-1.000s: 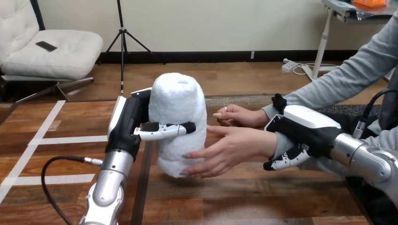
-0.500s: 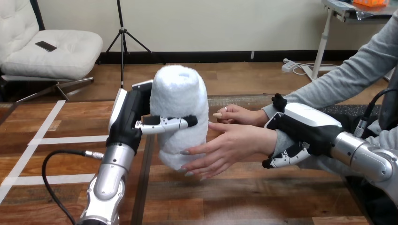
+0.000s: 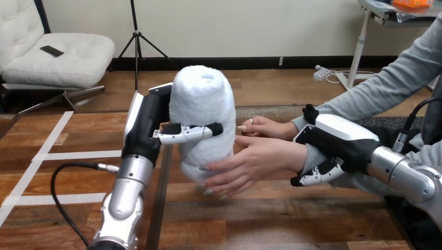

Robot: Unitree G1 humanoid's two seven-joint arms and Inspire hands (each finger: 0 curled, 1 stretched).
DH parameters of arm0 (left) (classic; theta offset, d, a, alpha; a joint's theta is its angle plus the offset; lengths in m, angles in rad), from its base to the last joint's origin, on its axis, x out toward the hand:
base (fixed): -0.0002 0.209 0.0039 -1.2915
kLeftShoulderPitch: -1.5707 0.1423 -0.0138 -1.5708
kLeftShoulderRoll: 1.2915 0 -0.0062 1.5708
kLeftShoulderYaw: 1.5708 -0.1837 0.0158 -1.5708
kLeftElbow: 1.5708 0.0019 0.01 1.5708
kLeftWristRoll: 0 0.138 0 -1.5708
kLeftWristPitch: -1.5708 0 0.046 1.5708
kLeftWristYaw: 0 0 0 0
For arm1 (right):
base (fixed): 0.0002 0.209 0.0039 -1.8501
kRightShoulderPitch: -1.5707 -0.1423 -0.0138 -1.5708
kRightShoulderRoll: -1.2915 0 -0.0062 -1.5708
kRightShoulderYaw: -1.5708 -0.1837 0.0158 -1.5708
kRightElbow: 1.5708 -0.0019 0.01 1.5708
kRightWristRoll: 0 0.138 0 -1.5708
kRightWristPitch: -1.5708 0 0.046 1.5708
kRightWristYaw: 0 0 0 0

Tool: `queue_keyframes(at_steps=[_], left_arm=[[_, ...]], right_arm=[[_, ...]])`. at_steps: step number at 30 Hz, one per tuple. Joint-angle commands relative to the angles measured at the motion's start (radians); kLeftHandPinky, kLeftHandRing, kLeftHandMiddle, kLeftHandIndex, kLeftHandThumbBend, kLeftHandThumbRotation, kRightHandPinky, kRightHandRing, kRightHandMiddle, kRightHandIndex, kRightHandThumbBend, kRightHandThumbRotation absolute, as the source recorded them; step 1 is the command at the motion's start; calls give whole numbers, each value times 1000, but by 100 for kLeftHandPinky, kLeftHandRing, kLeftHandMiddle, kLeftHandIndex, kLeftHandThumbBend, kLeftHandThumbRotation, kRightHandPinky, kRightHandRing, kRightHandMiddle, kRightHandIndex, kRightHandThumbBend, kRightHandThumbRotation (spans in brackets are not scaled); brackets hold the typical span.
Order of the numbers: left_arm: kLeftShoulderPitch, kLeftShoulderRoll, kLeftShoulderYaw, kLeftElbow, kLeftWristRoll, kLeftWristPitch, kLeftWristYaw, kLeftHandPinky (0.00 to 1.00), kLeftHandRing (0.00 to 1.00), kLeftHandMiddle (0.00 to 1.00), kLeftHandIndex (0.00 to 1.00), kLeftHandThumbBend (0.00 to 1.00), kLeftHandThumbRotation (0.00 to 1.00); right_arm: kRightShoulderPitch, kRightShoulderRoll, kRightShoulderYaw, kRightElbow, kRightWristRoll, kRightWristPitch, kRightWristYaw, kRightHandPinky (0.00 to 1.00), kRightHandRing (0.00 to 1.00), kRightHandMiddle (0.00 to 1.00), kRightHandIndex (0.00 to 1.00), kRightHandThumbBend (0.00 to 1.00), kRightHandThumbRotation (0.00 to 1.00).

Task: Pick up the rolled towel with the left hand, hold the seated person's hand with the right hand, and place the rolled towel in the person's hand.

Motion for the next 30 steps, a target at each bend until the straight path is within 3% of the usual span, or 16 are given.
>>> queue_keyframes(at_steps=[1,16,30], left_arm=[[-90,-27,-3,-13,-22,-44,7,35,38,41,39,65,0],[-85,-67,-13,-39,-15,-58,20,35,38,41,39,67,0],[-73,-113,-12,-54,-63,-56,-20,33,37,40,39,68,0]], right_arm=[[-36,2,-39,-47,21,-3,-20,20,24,29,29,56,14],[-44,9,-35,-42,16,7,-19,20,24,29,30,56,15],[-47,13,-31,-50,10,23,-22,21,24,30,31,56,16]])
